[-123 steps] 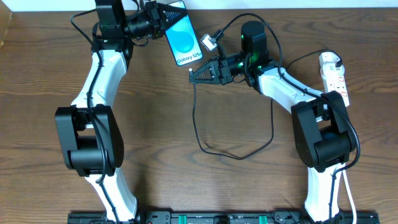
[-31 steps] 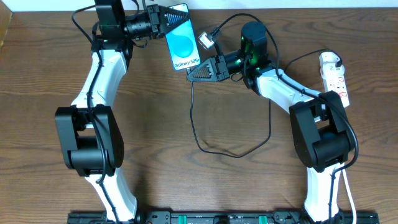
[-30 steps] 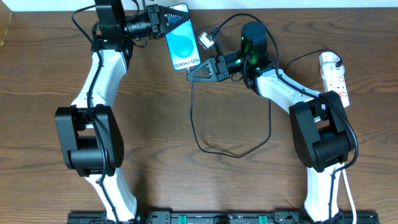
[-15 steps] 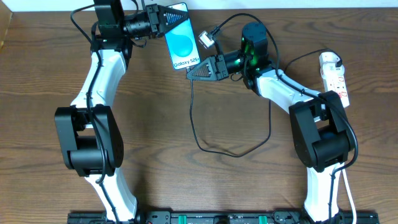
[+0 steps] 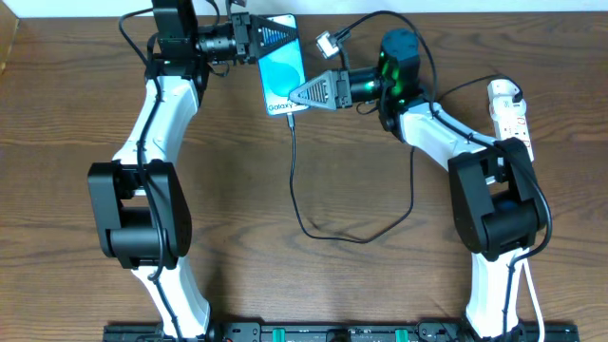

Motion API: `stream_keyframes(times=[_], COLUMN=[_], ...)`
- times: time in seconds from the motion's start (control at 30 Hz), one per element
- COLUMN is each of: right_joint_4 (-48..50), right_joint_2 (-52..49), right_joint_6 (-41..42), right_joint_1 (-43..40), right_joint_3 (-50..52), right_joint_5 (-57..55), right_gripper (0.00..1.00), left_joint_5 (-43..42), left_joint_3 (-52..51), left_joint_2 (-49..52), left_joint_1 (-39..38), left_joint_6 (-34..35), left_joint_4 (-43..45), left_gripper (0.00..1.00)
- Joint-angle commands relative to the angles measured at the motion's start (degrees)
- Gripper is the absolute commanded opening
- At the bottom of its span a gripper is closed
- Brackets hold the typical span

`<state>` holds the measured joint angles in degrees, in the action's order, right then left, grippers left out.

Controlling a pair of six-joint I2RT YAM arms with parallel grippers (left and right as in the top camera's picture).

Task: Plug charger to phone and switch on socket
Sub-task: 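Open the right gripper and move it toward the power strip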

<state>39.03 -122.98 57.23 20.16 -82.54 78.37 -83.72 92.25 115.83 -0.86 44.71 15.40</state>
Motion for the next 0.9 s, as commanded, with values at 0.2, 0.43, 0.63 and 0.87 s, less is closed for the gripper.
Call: stream_keyframes(times=[0.2, 0.43, 0.63, 0.87], right_joint_4=[14.16, 9.40, -11.72, -38.62], right_joint_2=[0.09, 0.07, 0.07, 0.35], right_joint_6=[9.16, 12.15, 4.61, -9.55], right_joint_1=[-2.27, -6.97, -9.70, -11.39], right_joint_3=[-1.05, -1.03, -1.03, -1.03], right_joint_5=[-1.90, -8.44, -12.79, -18.34], right_gripper=[0.99, 0.99, 0.99, 0.99], left_joint_5=[-2.93, -2.89, -2.86, -2.86], left_joint_3=[0.33, 0.33, 0.33, 0.33], left_joint_2=[-1.40, -1.40, -1.40, -1.40], left_joint_1=[2.27, 2.69, 3.13, 3.17], left_joint_6=[-0.55, -0.55, -0.52, -0.52], left_joint_4=[0.13, 0.15, 0.15, 0.15], left_gripper=[0.07, 0.07, 0.07, 0.07])
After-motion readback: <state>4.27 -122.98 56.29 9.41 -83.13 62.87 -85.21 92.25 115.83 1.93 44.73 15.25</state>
